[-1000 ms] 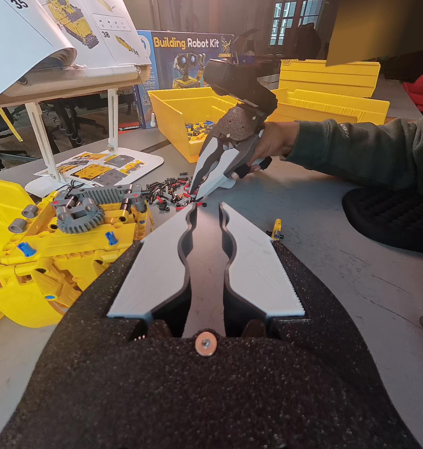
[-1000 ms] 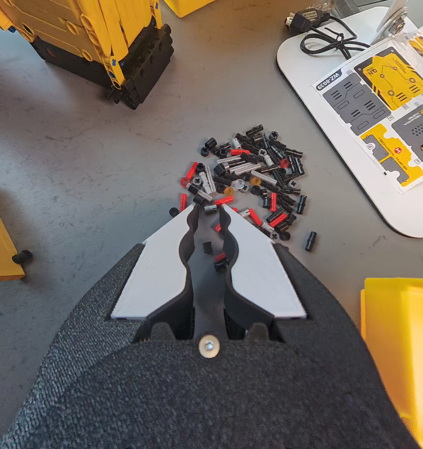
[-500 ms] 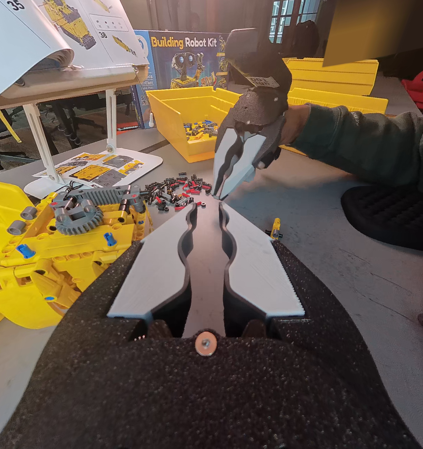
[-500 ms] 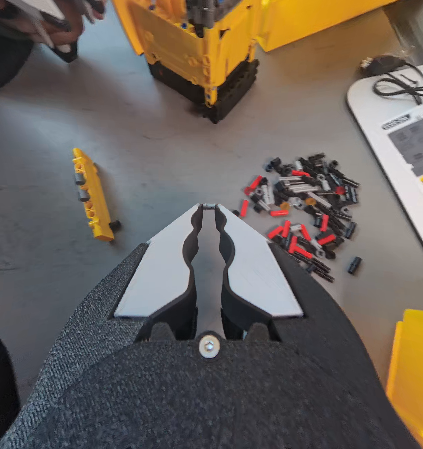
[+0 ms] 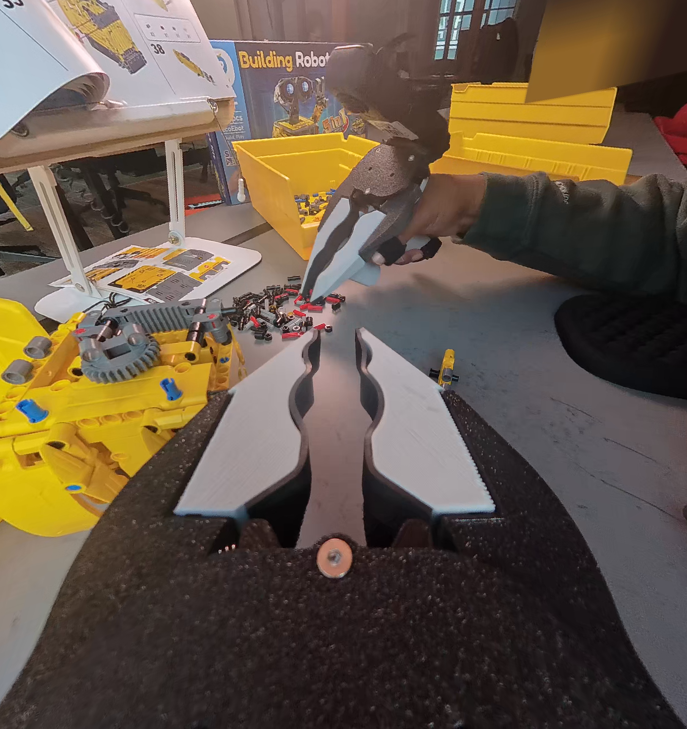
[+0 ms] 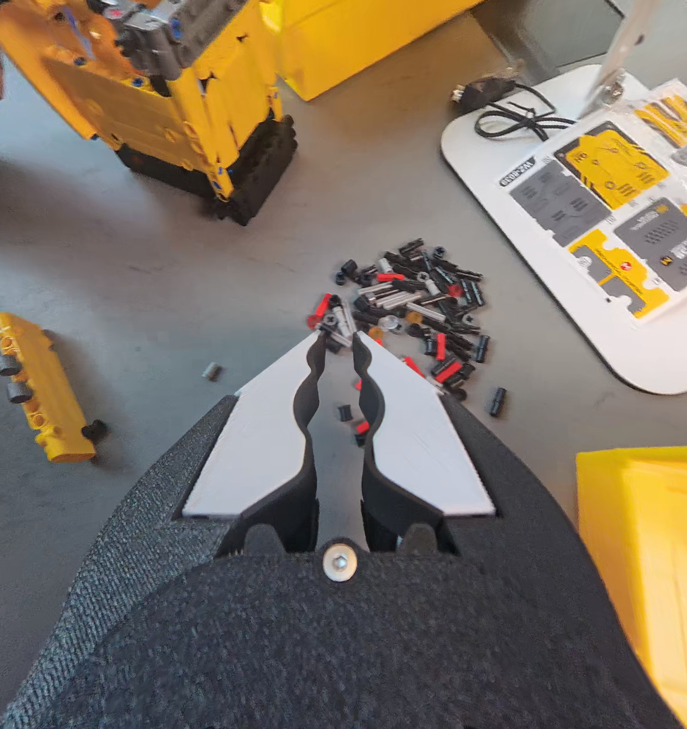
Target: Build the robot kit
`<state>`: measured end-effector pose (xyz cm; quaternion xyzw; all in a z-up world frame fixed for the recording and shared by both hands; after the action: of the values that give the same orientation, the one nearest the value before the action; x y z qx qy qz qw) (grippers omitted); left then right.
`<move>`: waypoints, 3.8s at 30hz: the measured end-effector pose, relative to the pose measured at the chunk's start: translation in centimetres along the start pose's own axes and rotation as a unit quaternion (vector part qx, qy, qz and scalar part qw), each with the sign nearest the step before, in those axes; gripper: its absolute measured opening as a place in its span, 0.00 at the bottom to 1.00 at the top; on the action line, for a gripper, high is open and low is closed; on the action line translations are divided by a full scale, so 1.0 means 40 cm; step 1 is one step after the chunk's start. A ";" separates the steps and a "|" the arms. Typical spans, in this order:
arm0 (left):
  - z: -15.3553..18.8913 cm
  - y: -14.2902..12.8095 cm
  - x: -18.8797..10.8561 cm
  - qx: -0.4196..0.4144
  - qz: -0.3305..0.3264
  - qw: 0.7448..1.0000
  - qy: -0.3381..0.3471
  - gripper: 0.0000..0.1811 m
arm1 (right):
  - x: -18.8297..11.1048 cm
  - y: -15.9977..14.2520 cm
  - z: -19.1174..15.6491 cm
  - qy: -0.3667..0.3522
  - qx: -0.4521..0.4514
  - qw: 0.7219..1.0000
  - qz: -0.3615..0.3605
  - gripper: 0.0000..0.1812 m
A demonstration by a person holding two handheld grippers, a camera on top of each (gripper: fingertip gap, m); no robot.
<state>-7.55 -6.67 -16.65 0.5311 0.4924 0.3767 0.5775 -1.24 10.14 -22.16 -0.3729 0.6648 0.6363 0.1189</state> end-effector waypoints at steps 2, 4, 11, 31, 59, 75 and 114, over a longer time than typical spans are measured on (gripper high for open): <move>-0.001 0.000 0.000 0.001 0.000 1.000 0.002 0.09 | -0.001 -0.009 0.029 -0.020 0.006 1.000 -0.005 0.07; -0.003 -0.001 0.000 -0.001 0.000 1.000 0.002 0.09 | 0.006 -0.019 0.042 -0.030 0.009 0.999 -0.019 0.07; -0.003 0.000 -0.001 -0.003 0.000 1.000 0.001 0.09 | 0.003 -0.040 0.063 -0.043 0.032 0.998 -0.031 0.07; -0.004 -0.004 0.002 -0.005 -0.003 1.000 -0.001 0.09 | 0.013 -0.043 0.068 -0.031 0.034 0.998 -0.043 0.05; -0.002 -0.006 0.003 -0.002 -0.005 1.000 -0.003 0.09 | 0.026 0.023 -0.002 0.009 -0.044 0.999 -0.012 0.02; -0.007 -0.003 -0.001 -0.005 -0.004 1.000 0.000 0.09 | 0.056 -0.017 0.001 0.014 -0.064 0.995 -0.069 0.03; -0.004 -0.012 0.003 0.000 -0.012 1.000 -0.003 0.09 | 0.081 -0.041 -0.179 0.175 -0.144 0.969 -0.100 0.02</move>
<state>-7.70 -6.59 -17.13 0.5261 0.4972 0.3678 0.5837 -0.13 2.47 -24.29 -0.5563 0.5356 0.6353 0.0087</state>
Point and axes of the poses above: each gripper's, where its closed fingertips meet, x out along the fingers, y out of its top, z = x × y across the jaws, the point moved 3 cm from there along -x, back along the fingers, and after that the axes turned 14 degrees about y, right-handed, at the moved point
